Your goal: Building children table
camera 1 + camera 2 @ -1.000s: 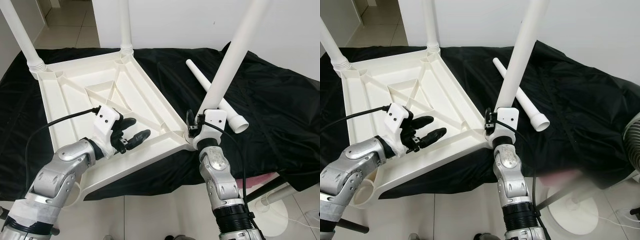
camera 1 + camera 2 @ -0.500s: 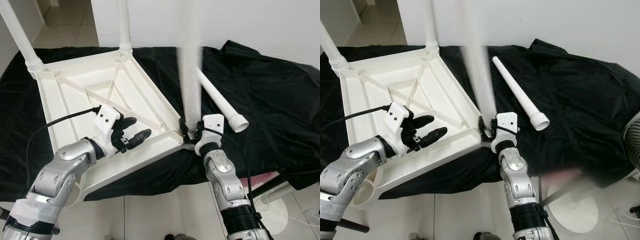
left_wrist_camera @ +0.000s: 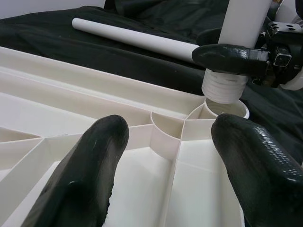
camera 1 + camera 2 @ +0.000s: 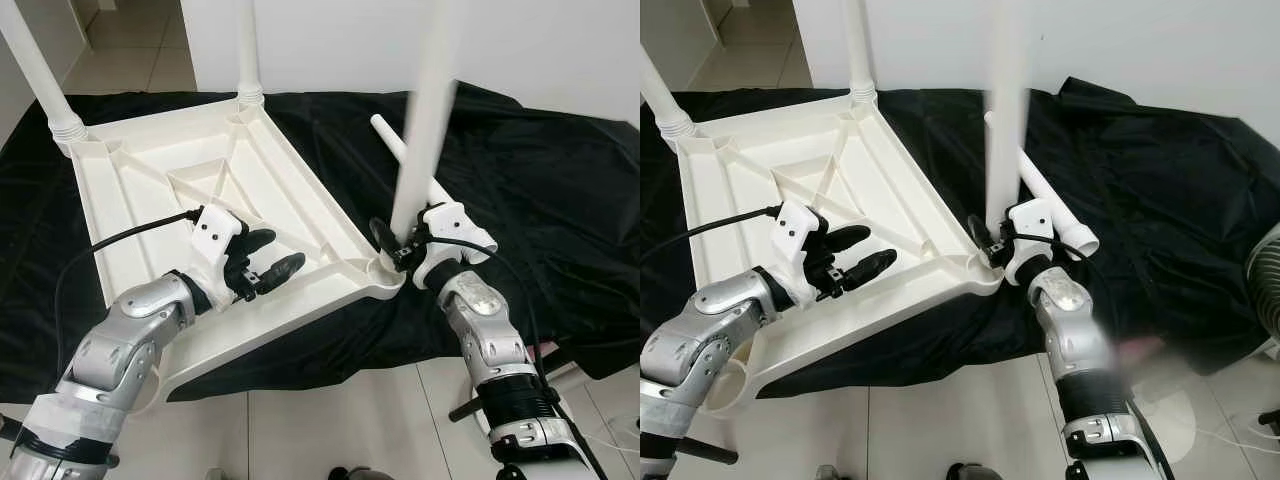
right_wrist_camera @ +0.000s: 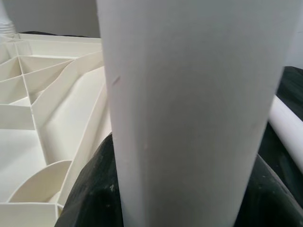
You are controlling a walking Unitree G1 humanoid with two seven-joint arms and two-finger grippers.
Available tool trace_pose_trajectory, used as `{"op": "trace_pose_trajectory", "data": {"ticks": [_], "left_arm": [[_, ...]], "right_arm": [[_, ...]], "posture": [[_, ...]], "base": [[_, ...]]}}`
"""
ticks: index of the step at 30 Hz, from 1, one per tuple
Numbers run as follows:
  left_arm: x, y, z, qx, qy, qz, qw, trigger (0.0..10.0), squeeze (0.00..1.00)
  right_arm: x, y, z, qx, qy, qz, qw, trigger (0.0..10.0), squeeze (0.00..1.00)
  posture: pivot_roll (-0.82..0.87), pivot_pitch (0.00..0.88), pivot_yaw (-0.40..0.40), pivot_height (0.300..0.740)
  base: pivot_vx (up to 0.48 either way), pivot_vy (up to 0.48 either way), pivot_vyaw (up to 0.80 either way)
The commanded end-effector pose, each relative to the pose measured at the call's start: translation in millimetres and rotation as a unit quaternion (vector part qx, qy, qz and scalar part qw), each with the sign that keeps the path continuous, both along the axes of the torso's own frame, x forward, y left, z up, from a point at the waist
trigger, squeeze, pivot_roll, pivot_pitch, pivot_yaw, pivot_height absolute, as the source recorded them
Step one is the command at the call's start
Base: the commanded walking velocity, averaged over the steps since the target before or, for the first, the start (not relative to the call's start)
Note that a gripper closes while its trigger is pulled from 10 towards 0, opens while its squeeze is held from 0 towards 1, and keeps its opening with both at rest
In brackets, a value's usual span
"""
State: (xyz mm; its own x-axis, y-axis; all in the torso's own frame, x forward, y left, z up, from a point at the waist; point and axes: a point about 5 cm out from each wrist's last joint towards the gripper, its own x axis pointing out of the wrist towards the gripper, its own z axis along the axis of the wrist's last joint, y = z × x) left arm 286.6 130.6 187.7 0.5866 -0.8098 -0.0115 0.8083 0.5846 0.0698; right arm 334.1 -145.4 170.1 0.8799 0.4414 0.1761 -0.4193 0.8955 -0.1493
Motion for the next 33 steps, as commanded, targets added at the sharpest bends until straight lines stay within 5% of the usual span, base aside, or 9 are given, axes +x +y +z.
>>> {"op": "trace_pose_trajectory", "data": {"ticks": [1, 12, 13, 14, 17, 18, 23, 24, 33], "left_arm": [[-1.9, 0.9, 0.1, 0.002, -0.004, -0.023, 1.000, 10.0, 0.00], [3.1, -1.8, 16.7, -0.028, -0.017, -0.034, 0.999, 10.0, 0.00], [3.5, -4.7, 22.5, -0.041, -0.019, -0.044, 0.998, 10.0, 0.00], [3.8, -7.3, 28.2, -0.058, -0.017, -0.057, 0.997, 10.0, 0.00], [3.9, -8.9, 31.8, -0.069, -0.016, -0.066, 0.995, 10.0, 0.00], [4.8, -12.3, 36.7, -0.077, -0.017, -0.083, 0.993, 10.0, 1.00], [6.8, -31.7, 56.1, -0.089, -0.042, -0.145, 0.985, 10.0, 1.00], [6.9, -38.0, 61.8, -0.087, -0.053, -0.162, 0.982, 10.0, 0.00], [11.5, -63.5, 82.3, -0.086, -0.087, -0.215, 0.969, 10.0, 0.00]], "right_arm": [[1.5, -0.6, 0.0, 0.001, 0.001, 0.004, 1.000, 0.0, 0.00], [3.2, 0.0, 2.2, 0.003, -0.007, 0.034, 0.999, 0.0, 0.00], [3.3, -1.4, 3.3, -0.002, -0.006, 0.037, 0.999, 3.4, 0.00], [3.2, -2.6, 3.8, -0.009, -0.002, 0.042, 0.999, 10.0, 0.00], [3.1, -3.2, 4.0, -0.013, 0.001, 0.047, 0.999, 10.0, 0.00], [2.6, -3.7, 3.4, -0.019, 0.012, 0.062, 0.998, 10.0, 0.00], [-1.3, -3.5, 4.6, -0.048, 0.044, 0.127, 0.990, 10.0, 0.00], [-2.6, -3.3, 7.1, -0.048, 0.051, 0.148, 0.986, 10.0, 0.00], [-7.6, 1.2, 22.2, -0.062, 0.060, 0.235, 0.968, 10.0, 0.00]], "posture": [[-0.03, 0.102, -0.057, 0.740], [-0.02, 0.101, -0.051, 0.740], [-0.02, 0.103, -0.049, 0.740], [-0.02, 0.104, -0.048, 0.740], [-0.02, 0.104, -0.048, 0.740], [-0.02, 0.105, -0.048, 0.740], [-0.03, 0.104, -0.048, 0.740], [-0.03, 0.104, -0.048, 0.740], [-0.03, 0.097, -0.047, 0.740]], "base": [[0.000, 0.000, 0.00], [0.000, 0.000, 0.00], [0.000, 0.000, 0.00], [0.000, 0.000, 0.00], [0.000, 0.000, 0.00], [0.000, 0.000, 0.00], [0.000, 0.000, 0.00], [0.000, 0.000, 0.00], [0.000, 0.000, 0.00]]}}
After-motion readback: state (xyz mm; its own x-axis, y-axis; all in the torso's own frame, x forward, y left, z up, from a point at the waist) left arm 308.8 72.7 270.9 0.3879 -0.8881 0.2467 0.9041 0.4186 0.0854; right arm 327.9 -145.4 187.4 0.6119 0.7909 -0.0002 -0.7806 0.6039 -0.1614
